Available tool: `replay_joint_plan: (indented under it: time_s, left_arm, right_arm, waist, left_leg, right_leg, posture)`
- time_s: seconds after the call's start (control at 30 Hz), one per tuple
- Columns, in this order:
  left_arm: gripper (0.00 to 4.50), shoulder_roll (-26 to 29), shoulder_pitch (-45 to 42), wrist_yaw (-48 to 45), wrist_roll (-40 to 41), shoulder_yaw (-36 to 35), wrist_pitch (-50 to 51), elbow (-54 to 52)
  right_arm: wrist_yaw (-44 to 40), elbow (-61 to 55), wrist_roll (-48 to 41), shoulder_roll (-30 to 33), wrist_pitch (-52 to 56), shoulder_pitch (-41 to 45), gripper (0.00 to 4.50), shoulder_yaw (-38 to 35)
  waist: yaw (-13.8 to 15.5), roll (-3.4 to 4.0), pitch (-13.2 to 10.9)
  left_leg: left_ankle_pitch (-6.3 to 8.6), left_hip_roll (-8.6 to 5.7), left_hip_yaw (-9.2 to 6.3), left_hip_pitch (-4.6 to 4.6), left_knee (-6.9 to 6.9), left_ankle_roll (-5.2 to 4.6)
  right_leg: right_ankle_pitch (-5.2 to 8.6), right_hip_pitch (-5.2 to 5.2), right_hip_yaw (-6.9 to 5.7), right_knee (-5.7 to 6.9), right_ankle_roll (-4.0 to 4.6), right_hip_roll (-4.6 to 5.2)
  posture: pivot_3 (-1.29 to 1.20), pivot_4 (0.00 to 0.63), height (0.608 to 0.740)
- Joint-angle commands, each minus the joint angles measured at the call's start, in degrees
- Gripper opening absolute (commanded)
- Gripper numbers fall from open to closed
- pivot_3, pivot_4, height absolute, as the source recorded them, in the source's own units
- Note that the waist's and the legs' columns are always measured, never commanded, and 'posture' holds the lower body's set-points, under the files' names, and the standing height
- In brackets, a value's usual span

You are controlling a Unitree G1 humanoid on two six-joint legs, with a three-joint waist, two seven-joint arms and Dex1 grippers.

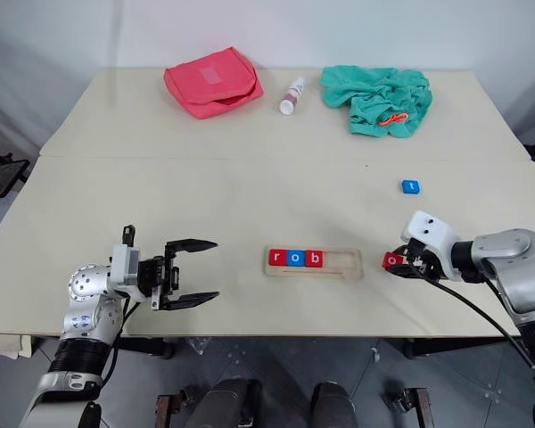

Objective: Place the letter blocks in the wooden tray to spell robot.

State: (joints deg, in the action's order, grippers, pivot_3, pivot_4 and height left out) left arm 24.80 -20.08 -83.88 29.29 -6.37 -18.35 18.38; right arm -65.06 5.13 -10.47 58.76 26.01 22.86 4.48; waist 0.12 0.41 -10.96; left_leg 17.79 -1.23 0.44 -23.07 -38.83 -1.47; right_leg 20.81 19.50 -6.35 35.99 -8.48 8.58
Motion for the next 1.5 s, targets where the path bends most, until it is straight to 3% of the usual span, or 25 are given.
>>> replay_joint_plan:
  time_s: [0.03, 0.27, 0.5, 0.77, 1.1, 1.37, 1.4, 1.5]
  left_arm:
    - [4.50, 0.41, -0.47, -0.02, 1.05, -0.49, -0.25, -1.29]
    - [4.50, -0.16, -3.33, -1.04, 0.57, -0.10, -0.91, 2.06]
    - [4.50, -0.67, -4.36, -1.38, 0.41, 0.05, -1.53, 3.32]
    - [4.50, -0.23, -2.37, -1.21, 0.79, -0.33, -1.58, 1.31]
    - [4.50, 0.04, -0.19, 0.42, 0.82, -0.60, -1.34, -1.19]
    - [4.50, -0.10, -0.19, 1.02, 0.63, -0.36, -1.58, -1.24]
    - [4.50, -0.08, -0.26, 0.99, 0.65, -0.38, -1.60, -1.16]
    - [4.50, -0.06, -0.60, 0.77, 0.63, -0.33, -1.67, -0.77]
  right_arm:
    - [-0.77, -1.76, 0.42, 1.20, -1.06, 0.45, 1.44, -1.40]
    - [-6.26, -5.64, -1.41, 1.91, 2.66, 9.40, 1.44, -0.38]
    - [-9.59, -11.19, -0.07, -0.92, 7.29, 14.23, 1.44, 7.07]
    - [-11.17, -5.08, 4.80, -6.64, 2.49, 19.51, 1.44, 14.99]
    - [-12.56, -0.31, 7.59, -10.17, -0.47, 22.41, 1.44, 16.77]
    - [-13.56, -2.74, 7.14, -10.70, 0.94, 21.13, 4.28, 16.46]
    - [-13.57, -3.32, 6.86, -10.72, 1.46, 20.98, 4.48, 16.24]
    - [-13.43, -5.18, 6.36, -10.24, 2.75, 20.54, 4.48, 15.51]
  waist:
    - [0.00, 0.00, 0.00]
    - [-0.15, 0.01, 0.00]
    - [-0.03, 0.00, 0.00]
    - [-0.26, 0.01, 0.00]
    - [-0.24, 0.01, 0.00]
    - [-0.22, 0.01, 0.00]
    - [-0.21, 0.01, 0.00]
    - [-0.22, 0.01, 0.00]
  left_leg:
    - [0.00, 0.00, 0.00, 0.00, 0.00, 0.00]
    - [0.00, 0.02, 0.04, -0.02, -0.02, 0.00]
    - [0.01, -0.02, -0.11, -0.08, -0.01, 0.00]
    - [0.01, -0.01, -0.08, -0.08, -0.03, 0.00]
    - [0.01, -0.02, -0.13, -0.08, -0.03, 0.00]
    - [0.01, -0.02, -0.14, -0.08, -0.04, 0.00]
    - [0.01, -0.02, -0.14, -0.08, -0.04, 0.00]
    - [0.01, -0.02, -0.14, -0.08, -0.04, 0.00]
  right_leg:
    - [0.00, 0.00, 0.00, 0.00, 0.00, 0.00]
    - [0.00, 0.04, 0.01, 0.00, 0.00, -0.01]
    - [0.00, 0.03, -0.08, 0.01, 0.00, 0.00]
    - [0.00, 0.06, -0.07, 0.01, 0.00, -0.01]
    - [0.00, 0.06, -0.10, 0.05, 0.00, 0.00]
    - [0.00, 0.06, -0.11, 0.05, 0.00, 0.00]
    - [0.00, 0.06, -0.11, 0.05, 0.00, 0.00]
    - [0.00, 0.05, -0.11, 0.05, 0.00, 0.00]
  posture:
    - [0.00, 0.150, 0.740]
    - [0.00, 0.150, 0.740]
    - [0.00, 0.150, 0.740]
    - [0.00, 0.150, 0.740]
    - [0.00, 0.150, 0.740]
    - [0.00, 0.150, 0.740]
    - [0.00, 0.150, 0.740]
    - [0.00, 0.150, 0.740]
